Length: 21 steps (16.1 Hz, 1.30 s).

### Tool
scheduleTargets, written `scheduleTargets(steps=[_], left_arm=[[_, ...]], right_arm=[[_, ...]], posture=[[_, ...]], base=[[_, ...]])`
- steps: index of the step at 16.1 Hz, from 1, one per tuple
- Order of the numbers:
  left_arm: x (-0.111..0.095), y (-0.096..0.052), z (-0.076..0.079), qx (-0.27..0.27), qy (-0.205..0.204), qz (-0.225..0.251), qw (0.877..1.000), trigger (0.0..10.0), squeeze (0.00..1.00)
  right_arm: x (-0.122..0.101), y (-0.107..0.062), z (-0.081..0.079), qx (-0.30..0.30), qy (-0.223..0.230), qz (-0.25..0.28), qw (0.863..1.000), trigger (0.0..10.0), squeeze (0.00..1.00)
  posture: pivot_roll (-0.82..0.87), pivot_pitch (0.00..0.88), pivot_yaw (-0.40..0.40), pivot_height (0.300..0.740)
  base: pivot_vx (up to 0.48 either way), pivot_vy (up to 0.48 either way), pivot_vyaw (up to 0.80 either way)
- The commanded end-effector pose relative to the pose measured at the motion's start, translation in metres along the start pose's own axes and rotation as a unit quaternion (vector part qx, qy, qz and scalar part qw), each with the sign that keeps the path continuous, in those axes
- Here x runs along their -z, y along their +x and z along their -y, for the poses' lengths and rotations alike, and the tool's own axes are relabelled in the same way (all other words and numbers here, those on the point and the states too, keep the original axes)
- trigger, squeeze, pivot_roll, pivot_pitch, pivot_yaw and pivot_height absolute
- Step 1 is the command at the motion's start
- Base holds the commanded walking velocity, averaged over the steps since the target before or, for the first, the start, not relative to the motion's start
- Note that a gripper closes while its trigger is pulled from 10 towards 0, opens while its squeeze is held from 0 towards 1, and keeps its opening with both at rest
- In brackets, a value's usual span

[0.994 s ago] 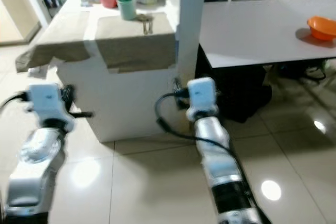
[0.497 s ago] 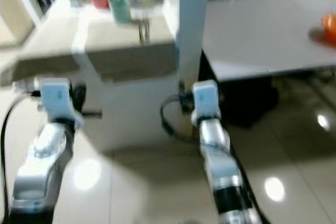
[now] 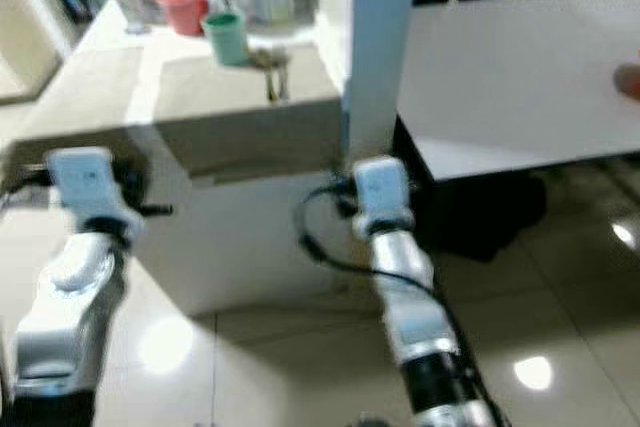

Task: Setting the table

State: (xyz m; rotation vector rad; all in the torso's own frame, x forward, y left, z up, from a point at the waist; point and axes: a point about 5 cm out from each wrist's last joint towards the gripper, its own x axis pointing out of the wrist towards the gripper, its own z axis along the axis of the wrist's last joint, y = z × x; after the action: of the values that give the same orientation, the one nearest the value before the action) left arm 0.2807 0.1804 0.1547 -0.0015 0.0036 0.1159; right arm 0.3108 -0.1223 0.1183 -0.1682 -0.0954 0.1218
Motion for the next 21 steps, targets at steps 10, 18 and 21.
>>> scheduleTargets(steps=[10,18,21], left_arm=[[0.0048,0.0007,-0.0068,-0.013,0.017,-0.014,1.0,10.0,1.0],[0.0011,0.0021,-0.0047,-0.009,0.015,-0.009,1.0,10.0,0.32],[-0.0032,0.0033,-0.002,-0.002,0.025,-0.001,1.0,10.0,0.0]], right_arm=[[-0.005,0.0025,-0.0068,-0.011,0.003,0.009,1.0,10.0,0.0],[-0.0081,0.0048,-0.0081,-0.013,0.005,0.012,1.0,10.0,0.0],[-0.0101,0.0053,-0.0082,-0.014,0.006,0.016,1.0,10.0,0.0]], posture=[[-0.08,0.0,0.069,0.74],[-0.08,0.0,0.072,0.74],[-0.08,0.0,0.074,0.74]], base=[[0.0,0.0,0.0],[0.042,0.0,0.0],[0.46,0.0,0.0]])
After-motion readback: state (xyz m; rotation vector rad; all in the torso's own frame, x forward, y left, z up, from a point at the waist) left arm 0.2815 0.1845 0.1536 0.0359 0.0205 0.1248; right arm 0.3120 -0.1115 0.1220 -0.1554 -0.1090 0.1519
